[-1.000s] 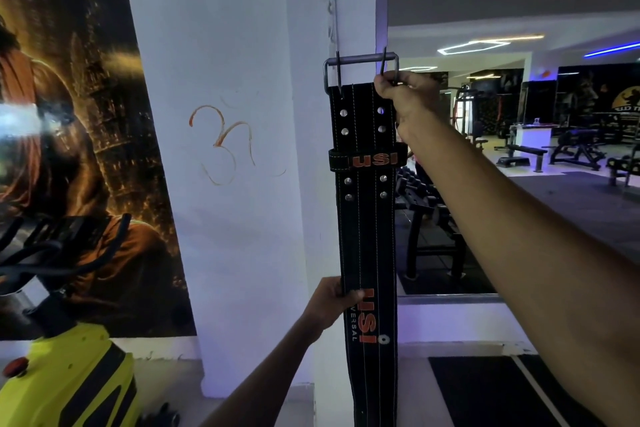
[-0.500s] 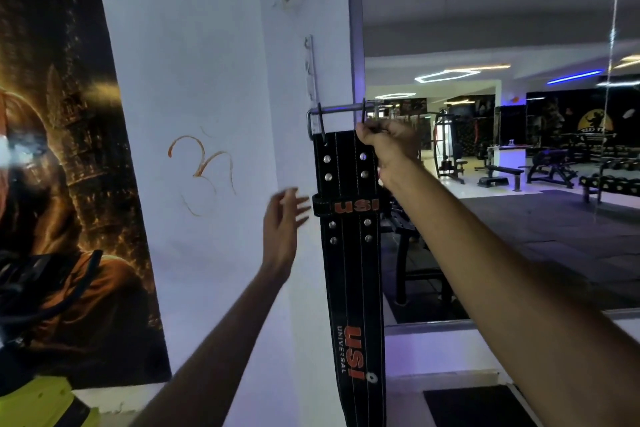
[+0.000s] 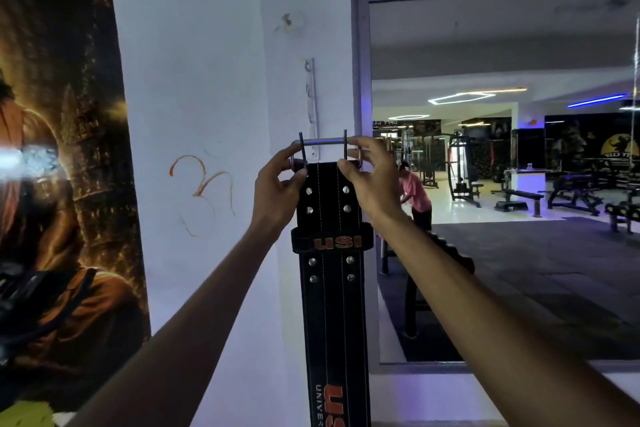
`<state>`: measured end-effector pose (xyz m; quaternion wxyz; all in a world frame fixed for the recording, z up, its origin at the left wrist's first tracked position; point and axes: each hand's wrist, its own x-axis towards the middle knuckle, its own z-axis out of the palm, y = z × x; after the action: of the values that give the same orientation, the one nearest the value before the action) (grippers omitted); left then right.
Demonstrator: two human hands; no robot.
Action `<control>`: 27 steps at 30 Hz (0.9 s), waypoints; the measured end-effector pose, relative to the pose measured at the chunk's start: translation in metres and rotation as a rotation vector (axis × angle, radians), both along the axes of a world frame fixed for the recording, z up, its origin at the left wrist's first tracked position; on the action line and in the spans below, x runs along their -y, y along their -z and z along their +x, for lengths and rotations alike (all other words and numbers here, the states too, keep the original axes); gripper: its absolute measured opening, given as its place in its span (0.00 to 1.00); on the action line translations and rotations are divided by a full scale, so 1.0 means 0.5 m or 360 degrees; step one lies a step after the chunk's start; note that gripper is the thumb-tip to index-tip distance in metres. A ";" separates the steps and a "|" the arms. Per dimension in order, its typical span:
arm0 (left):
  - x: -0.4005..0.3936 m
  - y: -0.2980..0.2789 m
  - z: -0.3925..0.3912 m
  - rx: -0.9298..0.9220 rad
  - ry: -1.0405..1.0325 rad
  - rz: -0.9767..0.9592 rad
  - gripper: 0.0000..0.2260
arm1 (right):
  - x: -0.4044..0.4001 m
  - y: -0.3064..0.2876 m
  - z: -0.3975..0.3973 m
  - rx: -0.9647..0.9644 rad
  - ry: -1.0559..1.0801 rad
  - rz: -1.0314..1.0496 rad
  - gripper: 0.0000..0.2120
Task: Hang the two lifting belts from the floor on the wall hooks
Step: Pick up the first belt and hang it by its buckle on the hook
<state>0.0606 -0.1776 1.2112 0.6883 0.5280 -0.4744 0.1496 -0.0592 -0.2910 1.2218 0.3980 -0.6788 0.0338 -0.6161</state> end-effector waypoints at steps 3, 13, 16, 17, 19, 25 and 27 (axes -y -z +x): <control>0.024 0.007 0.045 0.0071 -0.0006 0.0045 0.12 | 0.039 0.004 0.033 -0.0124 -0.0028 -0.0138 0.13; 0.146 0.035 0.239 0.0023 0.0084 -0.0013 0.12 | 0.152 0.034 0.222 -0.0082 0.0052 -0.0201 0.04; 0.180 0.024 0.291 -0.0006 0.0066 -0.0032 0.09 | 0.184 0.032 0.282 -0.0006 0.0047 -0.0183 0.04; 0.190 0.020 0.305 -0.0024 0.0050 -0.0031 0.09 | 0.193 0.030 0.301 0.0017 0.0050 -0.0172 0.04; 0.209 0.015 0.336 -0.0084 0.0052 -0.0017 0.08 | 0.215 0.027 0.338 0.0038 0.0058 -0.0159 0.05; 0.263 -0.027 0.415 -0.0118 -0.0027 -0.0122 0.05 | 0.275 -0.020 0.426 0.0026 0.0094 -0.0085 0.03; 0.278 -0.040 0.430 -0.0087 -0.0069 -0.0114 0.04 | 0.294 -0.036 0.455 0.0013 0.0130 -0.0065 0.04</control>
<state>0.2757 -0.3167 1.2313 0.7160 0.5172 -0.4383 0.1668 0.1684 -0.4380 1.2397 0.3588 -0.6824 0.0472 -0.6351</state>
